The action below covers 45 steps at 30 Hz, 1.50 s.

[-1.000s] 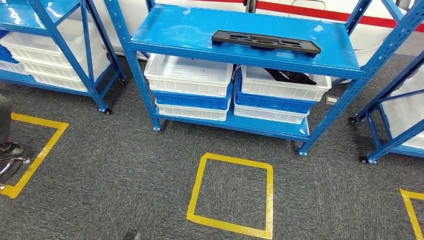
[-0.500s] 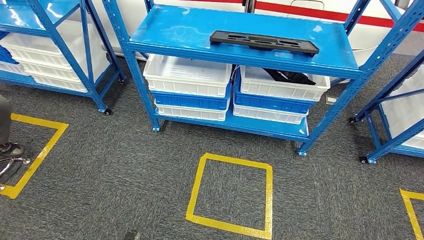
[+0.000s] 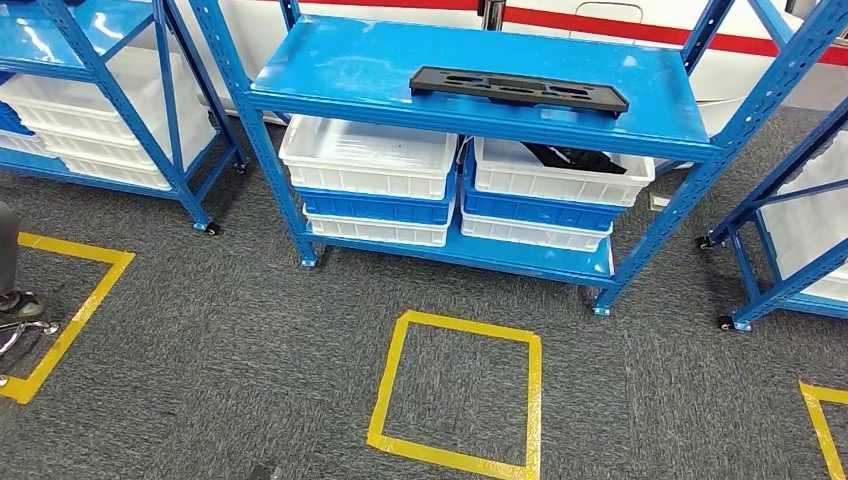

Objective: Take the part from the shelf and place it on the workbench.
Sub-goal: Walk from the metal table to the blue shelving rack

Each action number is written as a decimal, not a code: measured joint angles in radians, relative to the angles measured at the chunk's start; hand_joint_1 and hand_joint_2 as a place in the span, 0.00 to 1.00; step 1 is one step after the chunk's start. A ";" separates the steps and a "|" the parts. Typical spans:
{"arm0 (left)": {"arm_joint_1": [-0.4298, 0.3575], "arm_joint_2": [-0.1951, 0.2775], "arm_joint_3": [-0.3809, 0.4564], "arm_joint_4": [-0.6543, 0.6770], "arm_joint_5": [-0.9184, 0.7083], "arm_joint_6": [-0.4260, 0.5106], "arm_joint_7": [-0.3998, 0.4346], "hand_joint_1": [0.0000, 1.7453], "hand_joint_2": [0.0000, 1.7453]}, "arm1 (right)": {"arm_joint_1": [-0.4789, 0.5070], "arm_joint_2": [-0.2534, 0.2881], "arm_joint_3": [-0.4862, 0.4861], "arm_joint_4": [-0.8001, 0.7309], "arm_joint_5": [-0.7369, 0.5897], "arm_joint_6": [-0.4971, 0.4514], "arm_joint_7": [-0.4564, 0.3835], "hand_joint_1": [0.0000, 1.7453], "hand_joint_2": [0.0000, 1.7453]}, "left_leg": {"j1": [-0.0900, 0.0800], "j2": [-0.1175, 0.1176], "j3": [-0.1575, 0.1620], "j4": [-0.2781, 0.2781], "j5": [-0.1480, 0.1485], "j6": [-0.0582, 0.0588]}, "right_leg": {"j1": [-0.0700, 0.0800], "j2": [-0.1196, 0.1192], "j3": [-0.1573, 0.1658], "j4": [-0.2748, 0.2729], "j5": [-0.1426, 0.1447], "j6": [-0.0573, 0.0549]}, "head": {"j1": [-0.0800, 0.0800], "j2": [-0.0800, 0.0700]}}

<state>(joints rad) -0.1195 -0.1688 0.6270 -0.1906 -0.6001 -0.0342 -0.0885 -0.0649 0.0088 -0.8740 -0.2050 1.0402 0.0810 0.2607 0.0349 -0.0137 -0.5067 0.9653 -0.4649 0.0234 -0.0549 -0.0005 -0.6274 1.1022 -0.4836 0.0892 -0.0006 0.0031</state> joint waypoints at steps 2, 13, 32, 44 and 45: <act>-0.001 0.002 0.001 -0.001 0.000 0.000 0.000 0.00 0.00 | -0.003 0.004 0.000 0.001 0.001 0.001 0.001 0.00 1.00 | 0.001 0.001 0.002 0.015 -0.020 -0.025 | -0.010 -0.004 0.042 -0.098 0.040 0.010 | 0.007 0.000; 0.000 0.004 0.009 -0.002 -0.008 0.000 0.001 0.00 0.00 | -0.004 0.006 -0.005 0.001 0.006 -0.003 0.008 0.00 1.00 | -0.003 0.014 -0.204 0.347 -0.110 -0.012 | 0.038 0.008 0.091 -0.098 -0.007 -0.087 | -0.007 0.000; -0.004 -0.002 0.018 -0.006 -0.008 0.009 0.004 0.00 0.00 | -0.009 0.006 -0.011 0.002 0.020 -0.004 0.012 0.00 1.00 | -0.006 0.016 0.010 0.001 -0.012 -0.001 | -0.008 -0.007 0.005 -0.059 0.047 0.018 | 0.004 0.000; -0.010 -0.001 0.018 -0.007 -0.019 0.012 0.011 0.00 0.00 | -0.013 0.011 -0.024 0.002 0.027 -0.006 0.013 0.00 1.00 | -0.006 0.017 -0.189 0.331 -0.126 -0.008 | 0.028 0.011 0.059 -0.080 0.004 -0.080 | -0.007 0.000; -0.010 -0.001 0.018 -0.007 -0.019 0.012 0.011 0.00 0.00 | -0.013 0.011 -0.025 0.002 0.027 -0.006 0.013 0.00 1.00 | -0.014 0.015 -0.177 0.278 -0.079 0.010 | 0.036 0.013 0.068 -0.081 -0.001 -0.082 | -0.007 0.000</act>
<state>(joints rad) -0.1295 -0.1699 0.6450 -0.1980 -0.6195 -0.0221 -0.0778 -0.0777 0.0201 -0.8985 -0.2034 1.0676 0.0753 0.2738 0.0204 0.0017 -0.6837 1.2433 -0.5444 0.0337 -0.0193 0.0123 -0.5596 1.0209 -0.4847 0.0076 -0.0079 0.0031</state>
